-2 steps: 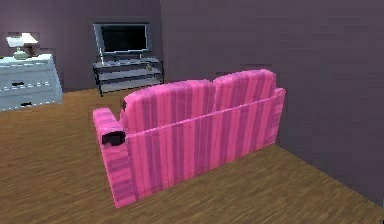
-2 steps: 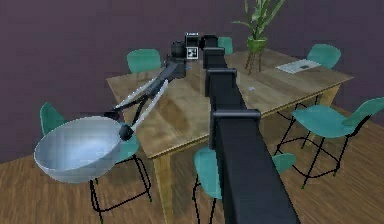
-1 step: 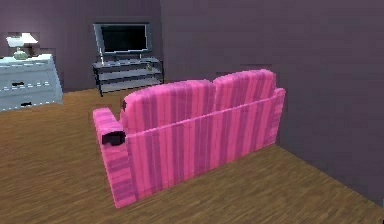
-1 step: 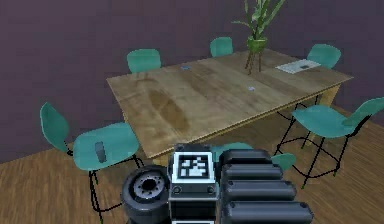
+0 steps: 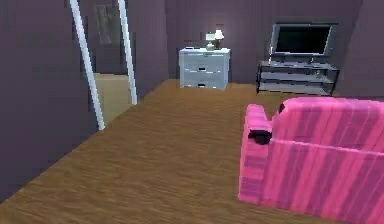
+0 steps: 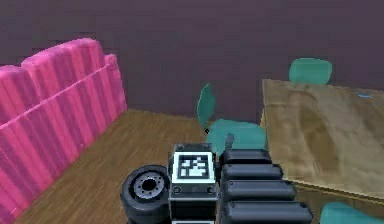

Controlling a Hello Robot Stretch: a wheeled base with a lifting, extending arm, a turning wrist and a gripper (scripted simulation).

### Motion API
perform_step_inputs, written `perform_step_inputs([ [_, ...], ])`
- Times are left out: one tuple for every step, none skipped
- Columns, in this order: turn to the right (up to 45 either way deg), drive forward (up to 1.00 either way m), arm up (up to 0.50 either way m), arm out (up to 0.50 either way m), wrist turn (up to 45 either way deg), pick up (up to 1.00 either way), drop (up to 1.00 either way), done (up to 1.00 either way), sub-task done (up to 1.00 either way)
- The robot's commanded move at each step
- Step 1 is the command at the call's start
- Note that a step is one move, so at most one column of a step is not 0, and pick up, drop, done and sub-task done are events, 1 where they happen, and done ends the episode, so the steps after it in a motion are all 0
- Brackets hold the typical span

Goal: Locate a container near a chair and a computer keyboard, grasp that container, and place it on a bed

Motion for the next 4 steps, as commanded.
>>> perform_step_inputs([
  [-15.0, 0.00, 0.00, 0.00, 0.0, 0.00, 0.00, 0.00, 0.00],
  [0.0, 1.00, 0.00, 0.00, 0.0, 0.00, 0.00, 0.00, 0.00],
  [-3.0, 0.00, 0.00, 0.00, 0.0, 0.00, 0.00, 0.00, 0.00],
  [0.0, 1.00, 0.00, 0.00, 0.0, 0.00, 0.00, 0.00, 0.00],
])
